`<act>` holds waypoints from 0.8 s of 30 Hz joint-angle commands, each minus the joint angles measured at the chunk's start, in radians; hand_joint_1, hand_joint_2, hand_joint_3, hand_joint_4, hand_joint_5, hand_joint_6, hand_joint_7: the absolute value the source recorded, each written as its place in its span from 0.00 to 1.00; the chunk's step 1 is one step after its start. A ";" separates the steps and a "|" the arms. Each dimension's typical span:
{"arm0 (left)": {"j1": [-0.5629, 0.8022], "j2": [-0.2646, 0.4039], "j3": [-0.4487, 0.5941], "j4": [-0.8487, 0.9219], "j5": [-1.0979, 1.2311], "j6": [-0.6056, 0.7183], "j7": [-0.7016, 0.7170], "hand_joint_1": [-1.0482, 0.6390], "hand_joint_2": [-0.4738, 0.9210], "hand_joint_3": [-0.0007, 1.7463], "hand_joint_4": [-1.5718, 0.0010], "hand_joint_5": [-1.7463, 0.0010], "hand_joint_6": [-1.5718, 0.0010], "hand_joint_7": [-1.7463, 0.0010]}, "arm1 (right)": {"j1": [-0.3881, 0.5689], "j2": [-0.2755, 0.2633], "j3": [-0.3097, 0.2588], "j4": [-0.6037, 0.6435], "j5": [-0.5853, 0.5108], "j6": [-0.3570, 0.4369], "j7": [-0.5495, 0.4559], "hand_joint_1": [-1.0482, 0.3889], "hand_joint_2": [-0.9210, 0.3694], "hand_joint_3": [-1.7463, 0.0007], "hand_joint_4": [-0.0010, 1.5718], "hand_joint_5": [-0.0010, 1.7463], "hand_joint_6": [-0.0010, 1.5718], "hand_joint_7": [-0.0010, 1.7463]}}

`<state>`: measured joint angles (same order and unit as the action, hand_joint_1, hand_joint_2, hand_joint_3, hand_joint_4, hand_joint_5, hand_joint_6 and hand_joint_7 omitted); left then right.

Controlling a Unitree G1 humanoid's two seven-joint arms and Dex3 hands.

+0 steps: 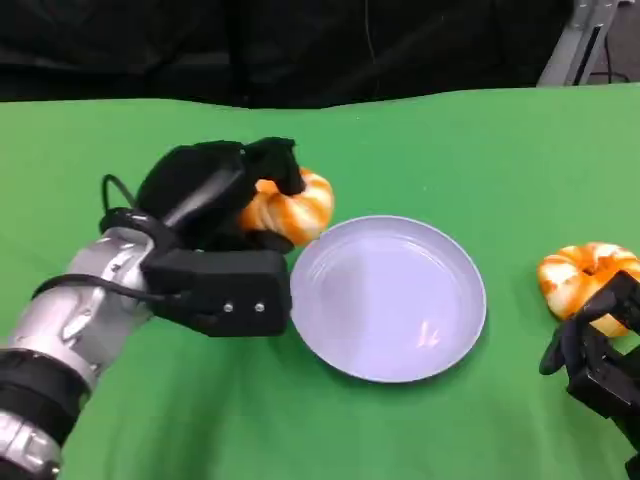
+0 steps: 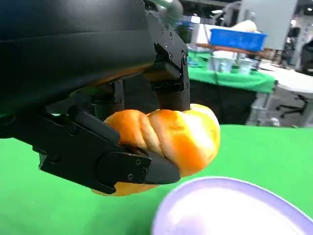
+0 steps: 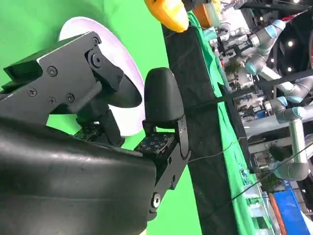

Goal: Grasp the bread from the table and place it into the plate.

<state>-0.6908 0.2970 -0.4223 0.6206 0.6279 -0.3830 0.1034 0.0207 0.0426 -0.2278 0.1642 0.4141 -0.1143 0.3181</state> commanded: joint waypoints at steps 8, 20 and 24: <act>-0.047 -0.081 -0.066 -0.013 0.054 -0.002 -0.037 0.54 1.00 0.16 0.58 0.00 0.65 0.00 | 0.012 -0.012 -0.002 -0.019 -0.002 -0.009 -0.002 0.68 0.25 0.34 0.49 1.00 0.42 0.93; -0.112 -0.209 -0.148 0.173 0.111 -0.021 0.026 0.58 1.00 0.13 0.54 0.00 0.61 0.00 | 0.010 -0.001 -0.004 -0.018 -0.005 -0.027 -0.011 0.68 0.26 0.34 0.49 1.00 0.42 0.94; -0.130 -0.233 -0.152 0.241 0.114 -0.017 0.031 0.57 1.00 0.15 0.54 0.00 0.63 0.00 | 0.010 -0.003 -0.003 -0.018 -0.005 -0.029 -0.012 0.67 0.26 0.33 0.49 1.00 0.42 0.94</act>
<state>-0.7859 0.0695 -0.5689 0.8202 0.7388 -0.3978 0.1143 0.0271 0.0449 -0.2253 0.1608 0.4102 -0.1290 0.3131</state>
